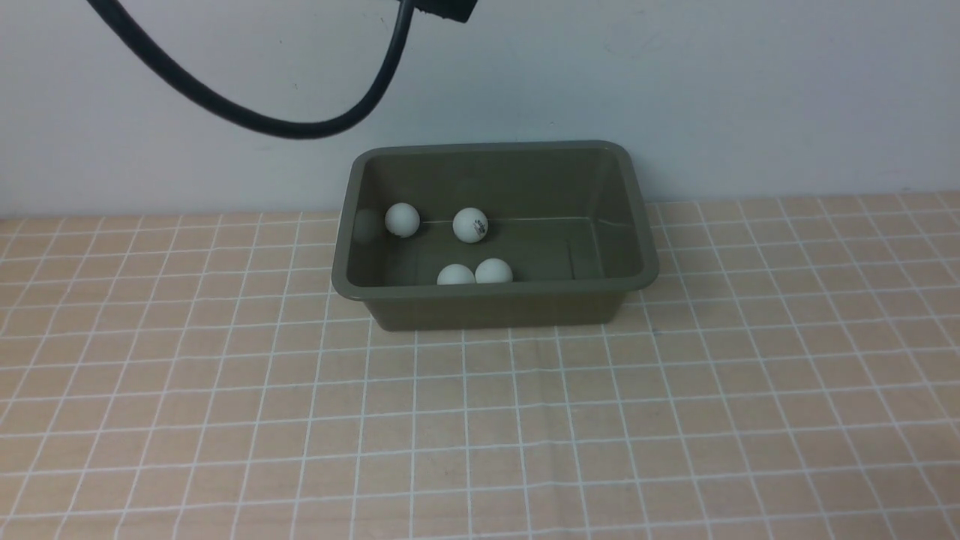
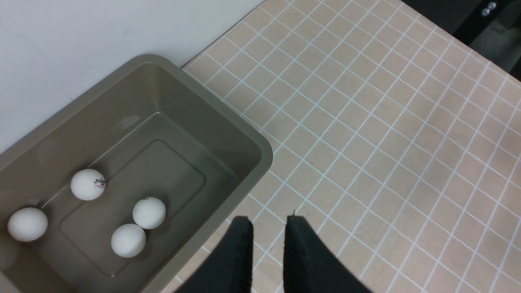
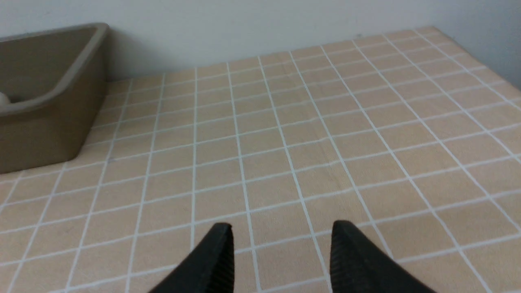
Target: Put the table tennis balls into the box on the light coffee tablecloth.
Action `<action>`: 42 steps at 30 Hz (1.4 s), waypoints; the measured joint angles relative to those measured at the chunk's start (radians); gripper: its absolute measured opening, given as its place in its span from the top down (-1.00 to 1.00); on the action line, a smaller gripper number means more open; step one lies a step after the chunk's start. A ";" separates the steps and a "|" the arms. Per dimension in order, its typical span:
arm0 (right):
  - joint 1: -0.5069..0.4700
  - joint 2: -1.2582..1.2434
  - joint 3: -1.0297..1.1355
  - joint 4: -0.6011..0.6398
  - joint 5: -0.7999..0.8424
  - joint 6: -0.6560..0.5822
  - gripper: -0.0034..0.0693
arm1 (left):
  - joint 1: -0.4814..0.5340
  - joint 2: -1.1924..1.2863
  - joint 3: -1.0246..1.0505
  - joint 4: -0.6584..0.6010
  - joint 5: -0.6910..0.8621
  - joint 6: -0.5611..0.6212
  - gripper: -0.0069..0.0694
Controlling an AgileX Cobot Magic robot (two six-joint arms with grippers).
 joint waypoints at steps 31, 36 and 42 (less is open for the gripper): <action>-0.023 0.000 0.005 0.003 -0.013 0.000 0.07 | 0.000 0.000 0.000 -0.073 0.000 0.003 0.64; -0.023 0.000 0.005 0.003 -0.014 0.001 0.07 | 0.000 -0.048 0.037 0.012 -0.001 0.011 0.64; -0.023 0.000 0.005 0.003 -0.014 0.001 0.07 | 0.009 -0.262 0.238 0.159 -0.087 0.010 0.64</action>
